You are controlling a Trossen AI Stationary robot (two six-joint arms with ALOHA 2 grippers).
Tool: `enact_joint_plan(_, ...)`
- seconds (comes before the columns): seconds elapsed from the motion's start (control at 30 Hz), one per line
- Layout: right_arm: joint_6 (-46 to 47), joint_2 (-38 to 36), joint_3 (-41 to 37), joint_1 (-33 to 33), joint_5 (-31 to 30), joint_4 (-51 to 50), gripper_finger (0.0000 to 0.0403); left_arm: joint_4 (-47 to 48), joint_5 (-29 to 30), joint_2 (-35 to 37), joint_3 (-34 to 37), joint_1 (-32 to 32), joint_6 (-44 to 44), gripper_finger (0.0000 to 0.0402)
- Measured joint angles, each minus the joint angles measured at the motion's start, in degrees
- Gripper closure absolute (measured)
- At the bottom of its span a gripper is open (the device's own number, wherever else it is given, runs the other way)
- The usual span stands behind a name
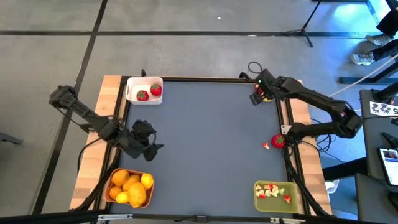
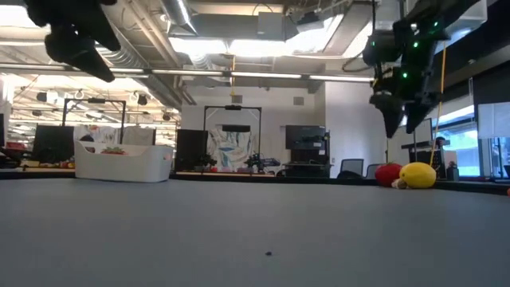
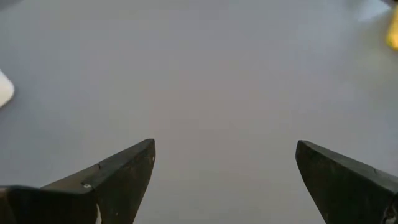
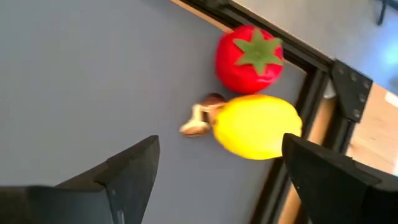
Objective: Sort produce into baskets
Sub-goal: Put the yellow lemon into the orange bin
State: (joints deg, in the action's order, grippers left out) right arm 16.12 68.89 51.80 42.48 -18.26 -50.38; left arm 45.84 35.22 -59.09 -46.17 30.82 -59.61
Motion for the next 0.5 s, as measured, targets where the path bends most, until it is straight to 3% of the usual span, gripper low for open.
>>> enact_joint_plan(0.27, -7.07, 7.95, 0.01, 9.89, 1.31, 1.95, 0.0068, 0.02, -0.02, 0.0, 0.04, -3.67, 1.65, 0.0021)
enact_joint_plan(0.5, -7.18, 12.86, 0.01, 10.46, -0.8, 4.68, 0.0068, -0.02, -0.04, 0.0, 0.06, -5.04, 1.92, 0.0021)
